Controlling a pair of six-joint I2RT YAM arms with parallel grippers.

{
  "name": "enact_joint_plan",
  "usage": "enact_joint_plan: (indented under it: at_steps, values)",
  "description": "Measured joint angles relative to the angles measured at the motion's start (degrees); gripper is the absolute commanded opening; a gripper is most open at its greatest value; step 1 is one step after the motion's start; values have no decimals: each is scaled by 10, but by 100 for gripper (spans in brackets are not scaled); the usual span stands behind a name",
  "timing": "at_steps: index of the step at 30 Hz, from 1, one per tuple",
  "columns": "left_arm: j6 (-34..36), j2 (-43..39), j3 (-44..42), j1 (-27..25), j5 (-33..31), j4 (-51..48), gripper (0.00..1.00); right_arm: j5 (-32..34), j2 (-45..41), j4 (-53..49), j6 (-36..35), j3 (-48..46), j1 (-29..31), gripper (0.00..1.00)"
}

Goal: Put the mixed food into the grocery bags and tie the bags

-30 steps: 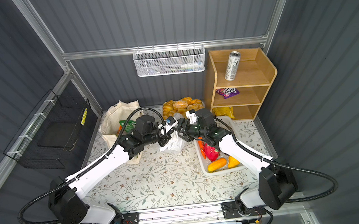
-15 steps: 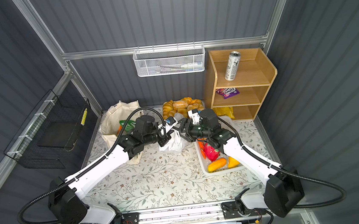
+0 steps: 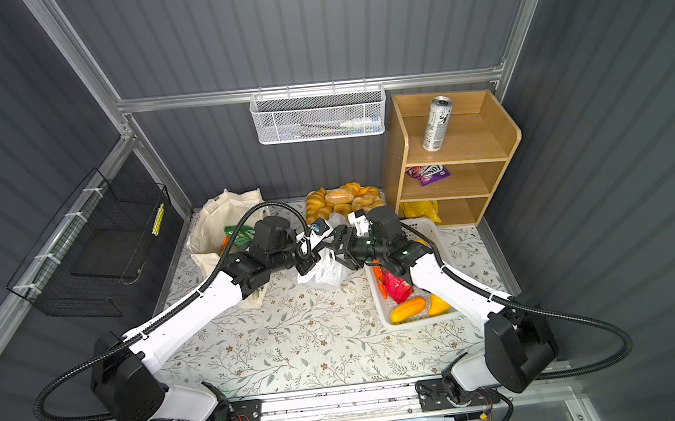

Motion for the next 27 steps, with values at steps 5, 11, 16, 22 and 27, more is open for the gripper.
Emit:
enact_joint_plan:
  at_steps: [5,11,16,22,27]
  values:
    - [0,0,0,-1,0,3,0,8,-57,-14,0,-49,-34,77]
    - [1,0,0,-1,0,3,0,12,-140,-52,0,-73,-53,79]
    - [2,0,0,-1,0,3,0,12,-163,-73,0,-68,-45,83]
    - [2,0,0,-1,0,4,0,12,-119,-75,0,-26,-24,83]
    - [2,0,0,-1,0,4,0,13,-69,-63,0,6,-7,83]
